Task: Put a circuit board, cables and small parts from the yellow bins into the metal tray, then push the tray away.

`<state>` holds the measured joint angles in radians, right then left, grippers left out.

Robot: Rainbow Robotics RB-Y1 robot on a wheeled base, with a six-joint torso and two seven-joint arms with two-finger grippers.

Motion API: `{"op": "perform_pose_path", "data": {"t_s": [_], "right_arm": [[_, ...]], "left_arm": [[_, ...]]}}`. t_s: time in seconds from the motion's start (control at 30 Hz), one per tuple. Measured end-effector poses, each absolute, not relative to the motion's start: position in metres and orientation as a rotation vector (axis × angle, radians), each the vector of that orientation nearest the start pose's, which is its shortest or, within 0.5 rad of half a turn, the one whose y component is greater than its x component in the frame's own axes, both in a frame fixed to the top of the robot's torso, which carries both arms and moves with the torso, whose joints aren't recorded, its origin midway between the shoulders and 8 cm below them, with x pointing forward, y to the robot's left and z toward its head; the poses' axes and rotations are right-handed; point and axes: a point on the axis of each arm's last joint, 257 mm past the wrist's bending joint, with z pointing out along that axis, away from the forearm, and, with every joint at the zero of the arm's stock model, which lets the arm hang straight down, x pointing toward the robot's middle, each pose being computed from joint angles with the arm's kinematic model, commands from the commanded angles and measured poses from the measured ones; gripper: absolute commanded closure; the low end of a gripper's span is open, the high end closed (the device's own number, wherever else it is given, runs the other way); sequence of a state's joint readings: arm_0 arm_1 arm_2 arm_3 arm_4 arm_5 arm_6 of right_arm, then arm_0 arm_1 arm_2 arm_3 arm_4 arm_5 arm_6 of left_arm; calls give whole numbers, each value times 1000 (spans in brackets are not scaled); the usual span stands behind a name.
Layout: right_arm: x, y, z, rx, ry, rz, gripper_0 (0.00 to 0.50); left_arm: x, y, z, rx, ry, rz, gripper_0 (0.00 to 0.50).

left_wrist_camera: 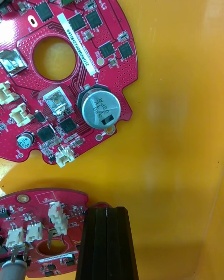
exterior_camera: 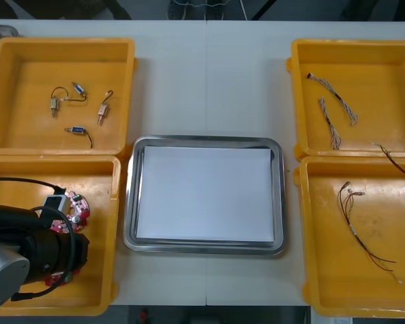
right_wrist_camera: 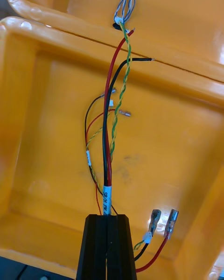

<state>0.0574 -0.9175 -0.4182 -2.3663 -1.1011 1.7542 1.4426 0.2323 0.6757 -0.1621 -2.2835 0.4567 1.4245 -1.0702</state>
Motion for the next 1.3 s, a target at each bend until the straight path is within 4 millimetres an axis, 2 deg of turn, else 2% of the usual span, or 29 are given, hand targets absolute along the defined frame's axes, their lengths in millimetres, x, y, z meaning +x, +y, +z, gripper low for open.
{"op": "perform_pose_path", "data": {"t_s": [0.03,0.07,0.13,0.17,0.2,0.23,0.4,0.7,1.07,1.3], "right_arm": [[334,-352,-148,-418,2593,-5,500],[334,-352,-145,-432,2588,-17,500],[333,-349,-140,-464,2575,-42,500],[332,-348,-138,-480,2567,-52,500],[332,-346,-136,-495,2560,-63,500],[331,-344,-134,-511,2551,-71,500],[331,-334,-128,-567,2524,-89,500],[332,-311,-127,-683,2514,-94,500],[330,-306,-127,-708,2520,-83,500],[329,-305,-127,-714,2521,-76,500]], "left_arm": [[314,284,-329,-52,2698,-42,458],[314,284,-329,-52,2698,-44,387],[313,281,-329,-53,2705,-60,124],[311,280,-329,-54,2712,-71,91],[309,279,-328,-58,2723,-83,24],[306,279,-327,-64,2736,-89,0],[300,285,-311,-85,2771,-94,0],[308,291,-280,-90,2772,-96,0],[307,284,-275,-65,2762,-112,0],[300,283,-282,-78,2762,-131,0]]}}
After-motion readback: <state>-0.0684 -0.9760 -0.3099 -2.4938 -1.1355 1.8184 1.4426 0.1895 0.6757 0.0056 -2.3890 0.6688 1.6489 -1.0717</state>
